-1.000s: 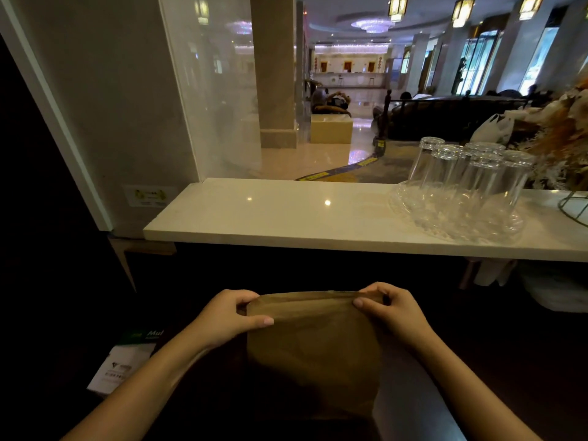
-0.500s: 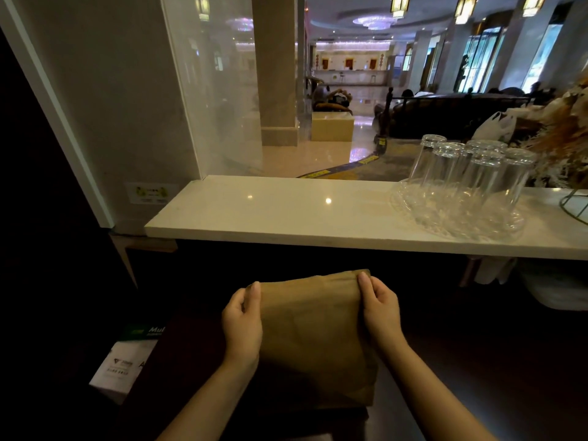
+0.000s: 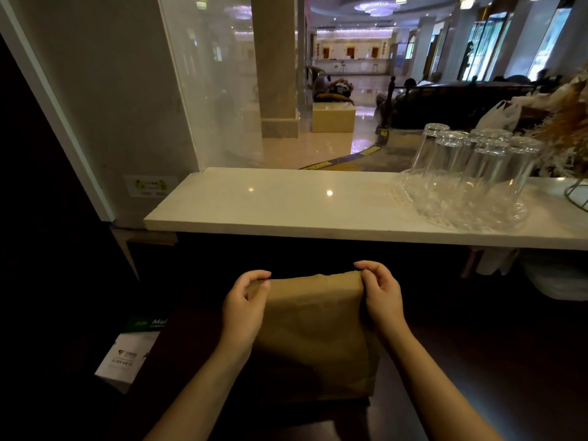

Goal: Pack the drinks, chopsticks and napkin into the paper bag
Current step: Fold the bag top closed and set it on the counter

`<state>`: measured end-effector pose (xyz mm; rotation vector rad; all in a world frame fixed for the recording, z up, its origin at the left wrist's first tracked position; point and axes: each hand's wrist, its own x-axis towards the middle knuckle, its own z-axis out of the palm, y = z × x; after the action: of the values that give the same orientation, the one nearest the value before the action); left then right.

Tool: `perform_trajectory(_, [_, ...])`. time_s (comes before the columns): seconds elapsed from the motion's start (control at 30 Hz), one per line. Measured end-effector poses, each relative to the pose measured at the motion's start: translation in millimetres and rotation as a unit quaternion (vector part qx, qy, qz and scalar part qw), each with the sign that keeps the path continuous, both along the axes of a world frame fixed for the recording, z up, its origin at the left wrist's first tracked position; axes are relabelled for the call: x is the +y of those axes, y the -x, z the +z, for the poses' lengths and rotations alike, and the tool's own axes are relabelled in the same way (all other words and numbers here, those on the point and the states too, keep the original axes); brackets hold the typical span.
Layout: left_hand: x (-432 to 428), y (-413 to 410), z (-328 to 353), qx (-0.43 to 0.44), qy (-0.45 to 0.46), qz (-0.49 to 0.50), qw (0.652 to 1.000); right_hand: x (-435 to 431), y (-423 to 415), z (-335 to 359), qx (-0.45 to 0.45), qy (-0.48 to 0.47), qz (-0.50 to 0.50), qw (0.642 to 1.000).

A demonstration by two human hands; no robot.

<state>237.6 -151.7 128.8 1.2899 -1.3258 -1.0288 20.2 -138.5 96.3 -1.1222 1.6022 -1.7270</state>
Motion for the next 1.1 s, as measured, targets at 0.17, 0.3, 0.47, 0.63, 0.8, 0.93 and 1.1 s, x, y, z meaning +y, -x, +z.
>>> perform_trajectory(0.17, [-5, -12, 5, -0.346, 0.185, -0.112, 0.913, 1, 4, 6, 0.032, -0.025, 0.036, 0.999])
perform_trajectory(0.3, [-14, -14, 13, -0.43, 0.162, -0.218, 0.861, 3, 9, 12, 0.079, -0.057, 0.073, 0.993])
perform_trajectory(0.47, [-17, -15, 12, -0.423, 0.146, -0.256, 0.857, 15, 34, 28, 0.319, -0.104, 0.204, 0.92])
perform_trajectory(0.63, [-19, -10, 15, -0.4, 0.141, -0.259, 0.868, 19, 45, 50, 0.328, -0.146, 0.299, 0.884])
perform_trajectory(0.8, [-20, -10, 19, -0.375, 0.107, -0.287, 0.875, 15, 46, 60, 0.314, -0.182, 0.326, 0.873])
perform_trajectory(0.93, [-20, -12, 26, -0.345, 0.064, -0.31, 0.884, 14, 42, 65, 0.248, -0.201, 0.359, 0.877])
perform_trajectory(1.1, [-20, -11, 31, -0.321, 0.073, -0.293, 0.897, 16, 39, 76, 0.32, -0.217, 0.354, 0.852])
